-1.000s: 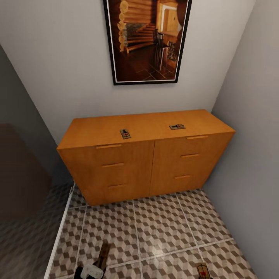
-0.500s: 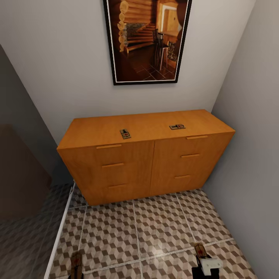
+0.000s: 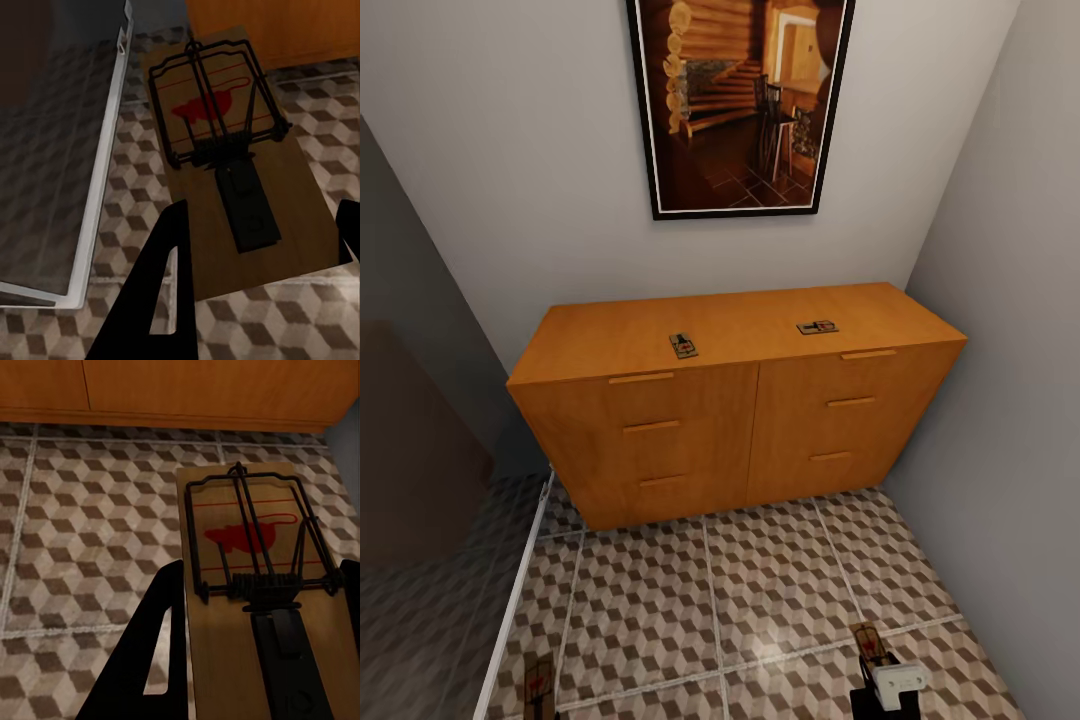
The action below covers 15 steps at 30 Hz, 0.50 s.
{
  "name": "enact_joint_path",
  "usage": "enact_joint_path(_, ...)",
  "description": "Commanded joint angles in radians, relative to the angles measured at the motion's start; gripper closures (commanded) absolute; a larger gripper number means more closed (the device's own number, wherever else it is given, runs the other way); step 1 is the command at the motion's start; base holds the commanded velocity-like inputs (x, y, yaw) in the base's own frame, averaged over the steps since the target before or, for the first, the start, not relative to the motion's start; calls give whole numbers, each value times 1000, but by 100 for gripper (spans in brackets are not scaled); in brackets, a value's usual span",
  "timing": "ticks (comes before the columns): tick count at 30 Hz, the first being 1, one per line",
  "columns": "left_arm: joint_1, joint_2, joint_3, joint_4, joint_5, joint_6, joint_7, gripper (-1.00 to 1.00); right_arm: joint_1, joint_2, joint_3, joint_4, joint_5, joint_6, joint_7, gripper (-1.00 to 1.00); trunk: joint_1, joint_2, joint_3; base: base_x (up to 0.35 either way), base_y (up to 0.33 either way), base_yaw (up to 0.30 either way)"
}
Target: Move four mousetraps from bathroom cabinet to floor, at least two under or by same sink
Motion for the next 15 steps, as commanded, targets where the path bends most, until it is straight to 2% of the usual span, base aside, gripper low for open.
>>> enact_joint_path(1, 0, 0, -7, 2, -5, 6, 9, 100, -1, 0, -7, 1, 8, -5, 2, 100, 0, 0, -1, 0, 0, 0)
enact_joint_path(6, 0, -2, -8, 0, -6, 40, 8, 100, -1, -1, -8, 1, 8, -6, 0, 100, 0, 0, -1, 0, 0, 0)
enact_joint_path(15, 0, -8, -9, -3, -7, 44, 9, 100, -1, 2, -9, 1, 8, -6, -2, 100, 0, 0, 0, 0, 0, 23)
